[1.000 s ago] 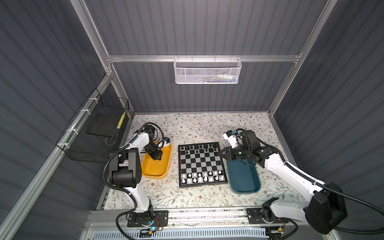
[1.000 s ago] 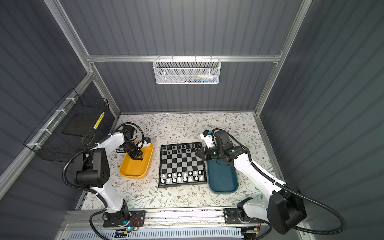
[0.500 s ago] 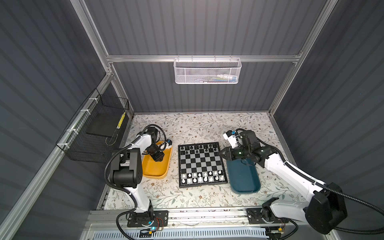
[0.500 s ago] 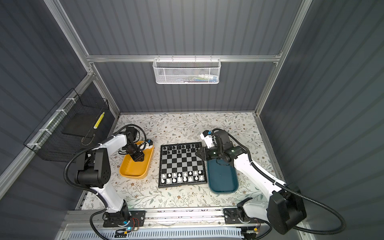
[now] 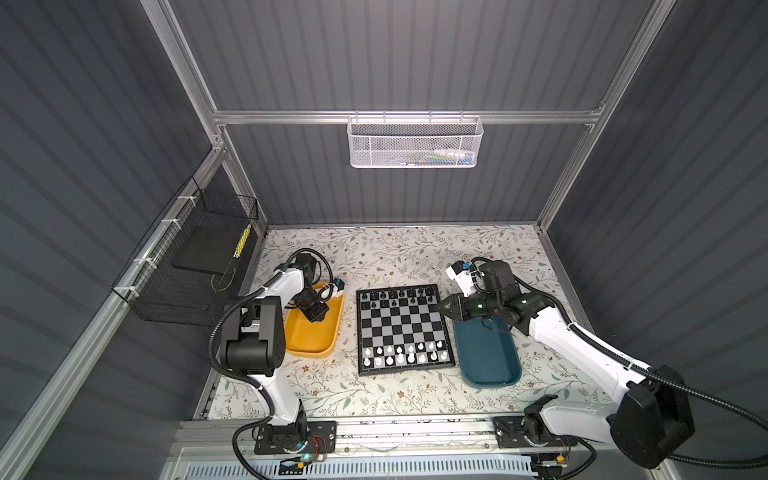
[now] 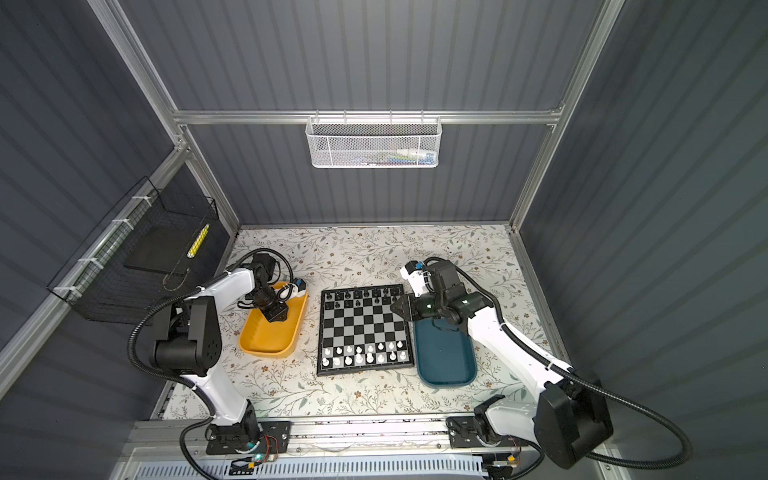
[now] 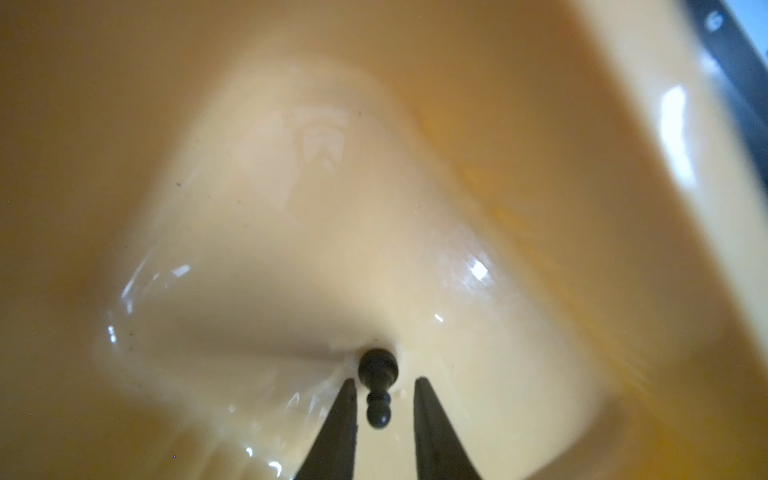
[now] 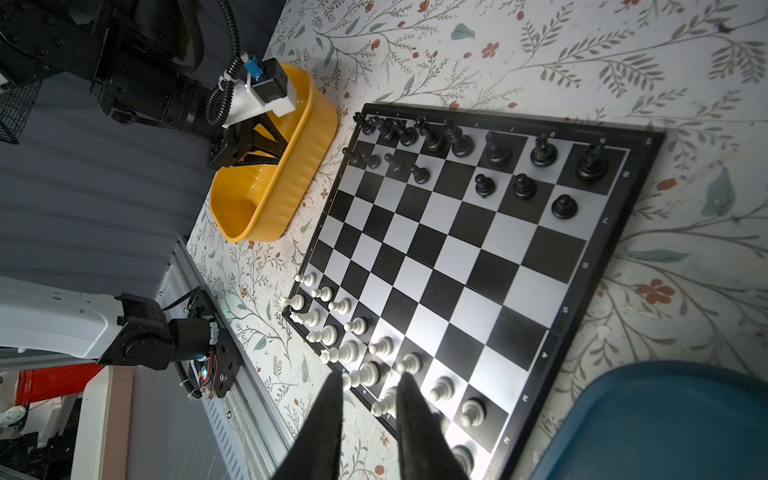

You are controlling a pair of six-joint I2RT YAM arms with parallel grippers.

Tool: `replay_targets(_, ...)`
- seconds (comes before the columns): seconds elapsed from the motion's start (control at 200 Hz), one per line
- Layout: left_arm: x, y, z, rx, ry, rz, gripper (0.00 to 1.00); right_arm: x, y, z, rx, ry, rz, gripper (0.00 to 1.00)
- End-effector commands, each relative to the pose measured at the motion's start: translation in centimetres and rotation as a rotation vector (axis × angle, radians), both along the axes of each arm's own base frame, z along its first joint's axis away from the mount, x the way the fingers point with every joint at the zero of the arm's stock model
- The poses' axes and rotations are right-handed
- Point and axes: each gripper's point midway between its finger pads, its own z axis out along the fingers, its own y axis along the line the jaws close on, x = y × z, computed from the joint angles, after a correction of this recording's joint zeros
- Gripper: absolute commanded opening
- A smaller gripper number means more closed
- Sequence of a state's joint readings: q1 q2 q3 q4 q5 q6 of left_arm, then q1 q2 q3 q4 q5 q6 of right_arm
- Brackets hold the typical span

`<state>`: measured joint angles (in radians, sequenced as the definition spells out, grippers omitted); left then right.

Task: Set up the chess pieces on the board
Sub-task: 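Lower the left gripper around the last black pawn and close it, then lift the last black pawn out of the yellow tray with the left gripper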

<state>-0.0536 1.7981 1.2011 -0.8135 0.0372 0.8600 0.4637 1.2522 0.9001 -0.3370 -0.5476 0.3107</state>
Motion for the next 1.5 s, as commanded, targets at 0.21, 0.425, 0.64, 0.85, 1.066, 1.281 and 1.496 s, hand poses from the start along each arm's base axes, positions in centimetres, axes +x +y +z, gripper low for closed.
replay_targets(0.21, -0.5, -0.1, -0.4, 0.007, 0.020, -0.003, 0.20, -0.2, 0.2, 0.6, 0.018, -0.018, 0.011, 0.26)
replay_targets(0.425, -0.4, -0.1, -0.2, 0.010, 0.015, -0.005, 0.15, -0.3, 0.2, 0.6, 0.017, -0.016, 0.009, 0.26)
replay_targets(0.64, -0.3, 0.0, 0.0, 0.016, 0.012, -0.007, 0.09, -0.3, 0.1, 0.6, 0.018, -0.018, 0.010, 0.26)
replay_targets(0.85, -0.1, 0.0, 0.5, 0.025, 0.005, -0.008, 0.06, -0.3, 0.1, 0.5, 0.017, -0.018, 0.010, 0.26)
replay_targets(1.066, 0.2, -0.4, 1.3, 0.036, -0.011, -0.016, 0.06, -0.3, 0.2, 0.5, 0.019, -0.019, 0.012, 0.26)
replay_targets(1.281, 0.7, -0.7, 2.5, 0.040, -0.024, -0.019, 0.07, -0.2, 0.3, 0.6, 0.022, -0.021, 0.015, 0.26)
replay_targets(1.496, 1.1, -0.9, 3.5, 0.044, -0.037, -0.022, 0.07, -0.2, 0.3, 0.7, 0.022, -0.022, 0.017, 0.26)
